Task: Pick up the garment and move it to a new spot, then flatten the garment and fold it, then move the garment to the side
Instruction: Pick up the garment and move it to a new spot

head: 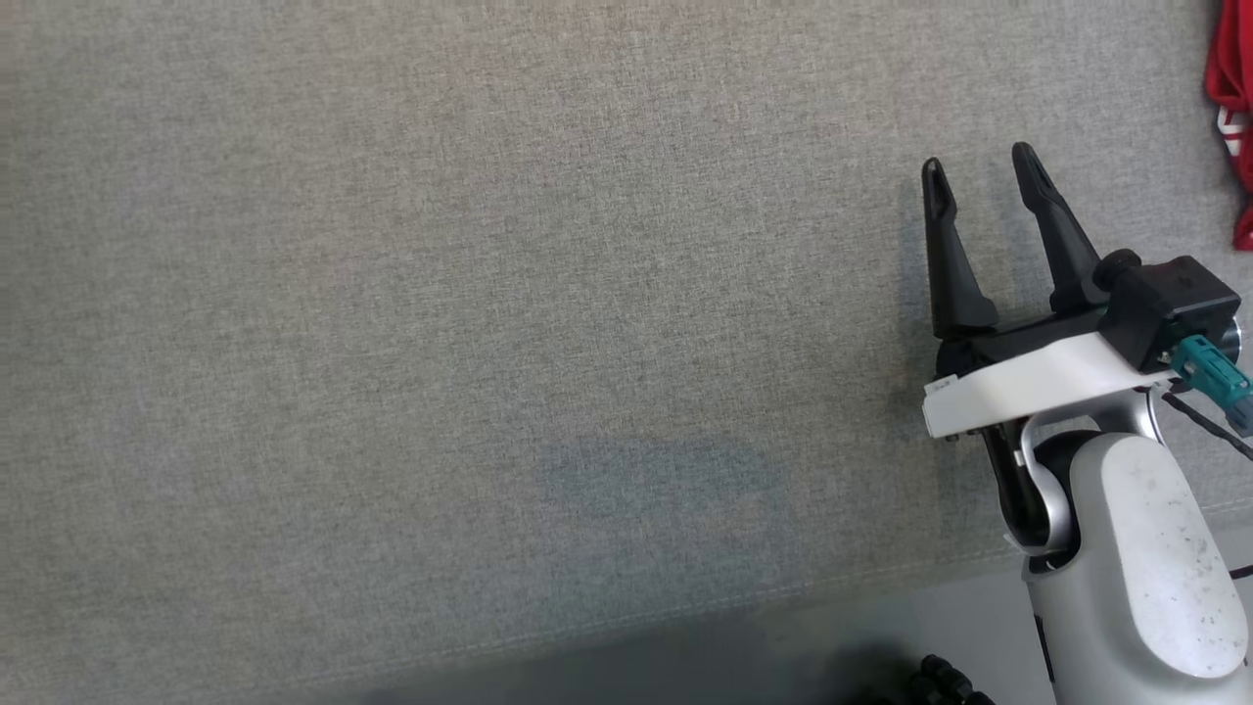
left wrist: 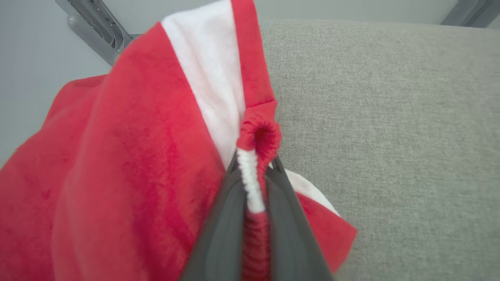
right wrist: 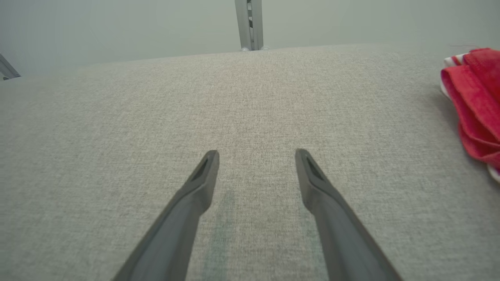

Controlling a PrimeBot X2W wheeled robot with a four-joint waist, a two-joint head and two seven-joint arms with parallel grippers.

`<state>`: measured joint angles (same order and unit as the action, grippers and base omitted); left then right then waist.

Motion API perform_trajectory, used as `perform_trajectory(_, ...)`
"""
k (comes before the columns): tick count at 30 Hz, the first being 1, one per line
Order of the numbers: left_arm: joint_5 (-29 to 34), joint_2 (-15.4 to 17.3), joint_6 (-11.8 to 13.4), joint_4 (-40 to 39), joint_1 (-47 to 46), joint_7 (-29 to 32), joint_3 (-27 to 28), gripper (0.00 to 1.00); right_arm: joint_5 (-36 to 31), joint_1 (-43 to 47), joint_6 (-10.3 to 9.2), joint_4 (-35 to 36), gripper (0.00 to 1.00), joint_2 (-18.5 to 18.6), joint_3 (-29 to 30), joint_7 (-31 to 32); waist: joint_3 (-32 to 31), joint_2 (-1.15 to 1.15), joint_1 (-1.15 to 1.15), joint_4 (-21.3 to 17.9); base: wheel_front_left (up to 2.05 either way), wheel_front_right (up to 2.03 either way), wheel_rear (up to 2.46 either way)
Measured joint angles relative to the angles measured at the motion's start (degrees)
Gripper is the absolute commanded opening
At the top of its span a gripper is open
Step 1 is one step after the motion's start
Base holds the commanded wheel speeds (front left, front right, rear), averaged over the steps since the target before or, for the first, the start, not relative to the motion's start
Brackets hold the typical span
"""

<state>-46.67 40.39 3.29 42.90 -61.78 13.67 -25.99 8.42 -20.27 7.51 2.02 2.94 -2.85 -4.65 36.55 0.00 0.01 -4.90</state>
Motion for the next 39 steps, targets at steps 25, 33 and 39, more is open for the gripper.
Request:
perform_trajectory(25,-2.0,-13.2,-8.1,-11.1,1.0,-8.2,-4.9,0.00,1.0,6.1,0.00,-4.7,1.00,0.0,0.0,-0.3,-19.8,0.00,-0.01,1.5,0.00,0.00,0.00)
perform_trajectory(33,-4.2,-21.6,-9.4,-18.6,-0.4,-7.7,-8.3,0.00,2.0,7.5,0.00,-5.1,1.00,0.0,-0.2,-0.3,-24.8,0.00,-0.01,-0.5,0.00,0.00,0.00)
perform_trajectory(39,-7.3,-28.7,-8.3,-23.1,-0.9,-5.8,-10.4,0.00,2.6,8.0,0.00,-5.4,1.00,0.0,-0.3,-0.5,-26.3,0.00,-0.01,-2.3,0.00,0.00,0.00)
